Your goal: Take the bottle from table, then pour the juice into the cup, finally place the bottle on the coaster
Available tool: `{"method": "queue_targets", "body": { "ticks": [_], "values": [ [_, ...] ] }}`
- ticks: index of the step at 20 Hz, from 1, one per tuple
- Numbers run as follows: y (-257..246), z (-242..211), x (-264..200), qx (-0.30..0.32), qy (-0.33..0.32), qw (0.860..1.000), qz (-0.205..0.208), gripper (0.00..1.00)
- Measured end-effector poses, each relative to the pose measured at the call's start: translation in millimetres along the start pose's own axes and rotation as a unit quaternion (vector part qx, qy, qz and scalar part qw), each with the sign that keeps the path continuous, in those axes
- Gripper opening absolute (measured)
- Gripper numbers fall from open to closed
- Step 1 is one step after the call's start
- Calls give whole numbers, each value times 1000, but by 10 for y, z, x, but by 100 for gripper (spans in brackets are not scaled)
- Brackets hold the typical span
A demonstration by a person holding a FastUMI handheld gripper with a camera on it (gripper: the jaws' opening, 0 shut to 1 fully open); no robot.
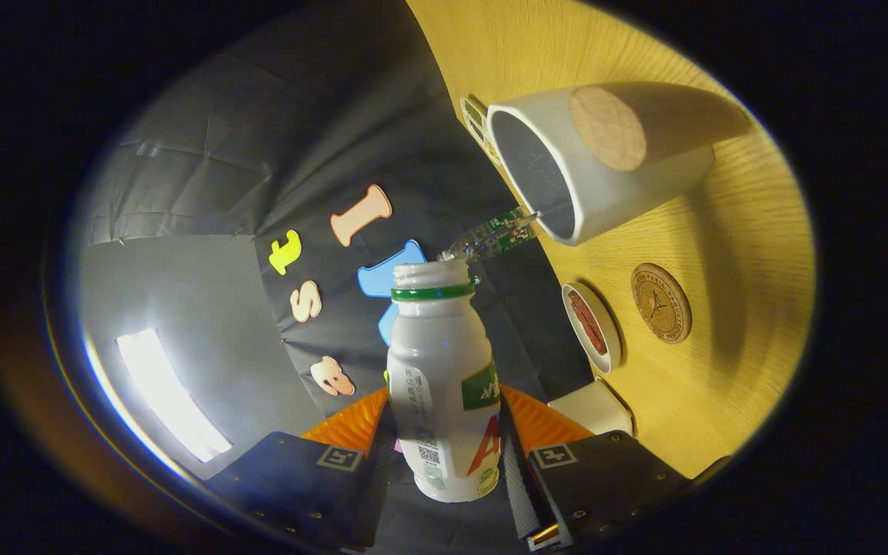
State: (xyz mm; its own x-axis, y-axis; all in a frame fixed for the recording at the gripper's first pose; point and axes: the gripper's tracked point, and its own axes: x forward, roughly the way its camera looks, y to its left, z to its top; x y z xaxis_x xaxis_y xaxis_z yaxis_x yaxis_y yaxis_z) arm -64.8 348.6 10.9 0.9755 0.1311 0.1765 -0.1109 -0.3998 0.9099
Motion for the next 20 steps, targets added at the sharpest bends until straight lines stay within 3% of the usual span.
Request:
{"method": "queue_targets", "body": {
  "ticks": [20],
  "values": [
    [112,68,-17,63,-18,998,24,65]
  ]
}}
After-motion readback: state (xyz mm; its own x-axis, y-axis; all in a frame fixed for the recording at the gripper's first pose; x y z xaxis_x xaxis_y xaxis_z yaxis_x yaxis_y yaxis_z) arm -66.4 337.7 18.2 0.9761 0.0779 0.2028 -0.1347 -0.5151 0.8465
